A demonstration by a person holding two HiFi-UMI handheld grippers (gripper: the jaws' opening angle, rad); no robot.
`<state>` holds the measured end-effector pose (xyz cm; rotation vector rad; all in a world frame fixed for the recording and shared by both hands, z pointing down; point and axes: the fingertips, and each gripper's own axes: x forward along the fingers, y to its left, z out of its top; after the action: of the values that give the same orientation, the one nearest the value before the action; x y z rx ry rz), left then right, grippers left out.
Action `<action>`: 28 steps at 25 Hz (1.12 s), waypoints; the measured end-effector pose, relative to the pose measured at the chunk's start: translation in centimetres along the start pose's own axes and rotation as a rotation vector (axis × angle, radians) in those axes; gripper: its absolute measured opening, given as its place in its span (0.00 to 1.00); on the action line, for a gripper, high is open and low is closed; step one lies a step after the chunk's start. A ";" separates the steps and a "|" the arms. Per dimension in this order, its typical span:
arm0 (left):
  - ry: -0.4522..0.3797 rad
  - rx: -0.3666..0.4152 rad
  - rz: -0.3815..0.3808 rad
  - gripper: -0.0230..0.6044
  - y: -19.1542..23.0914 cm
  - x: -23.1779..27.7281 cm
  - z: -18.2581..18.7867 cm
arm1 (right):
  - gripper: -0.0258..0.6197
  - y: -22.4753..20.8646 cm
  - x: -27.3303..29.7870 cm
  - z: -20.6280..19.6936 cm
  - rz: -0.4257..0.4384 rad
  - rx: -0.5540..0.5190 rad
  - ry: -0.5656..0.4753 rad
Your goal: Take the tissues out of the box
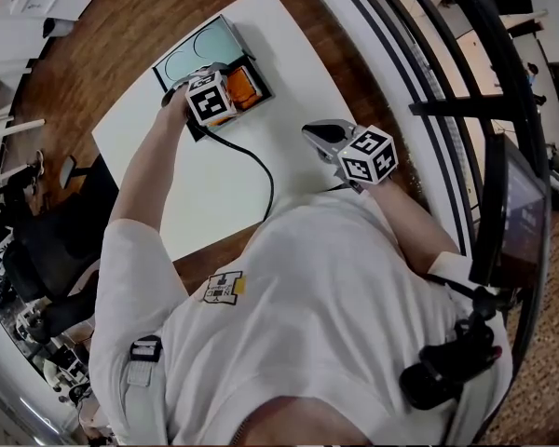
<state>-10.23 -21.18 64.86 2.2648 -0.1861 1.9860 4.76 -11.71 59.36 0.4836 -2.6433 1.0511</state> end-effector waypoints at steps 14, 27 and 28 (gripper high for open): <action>-0.015 -0.021 0.033 0.55 0.7 -0.5 -1.3 | 0.05 1.0 1.3 0.2 0.005 -0.012 0.009; -0.045 -0.129 0.235 0.55 1.6 -10.5 -7.1 | 0.05 5.7 3.9 0.6 0.071 -0.093 0.026; -0.043 -0.170 0.259 0.55 1.9 -11.3 -8.3 | 0.05 6.2 4.1 0.4 0.080 -0.099 0.029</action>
<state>-20.13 -21.44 54.79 2.2721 -0.6576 1.9492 -1.51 -8.66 56.70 0.3423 -2.6932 0.9357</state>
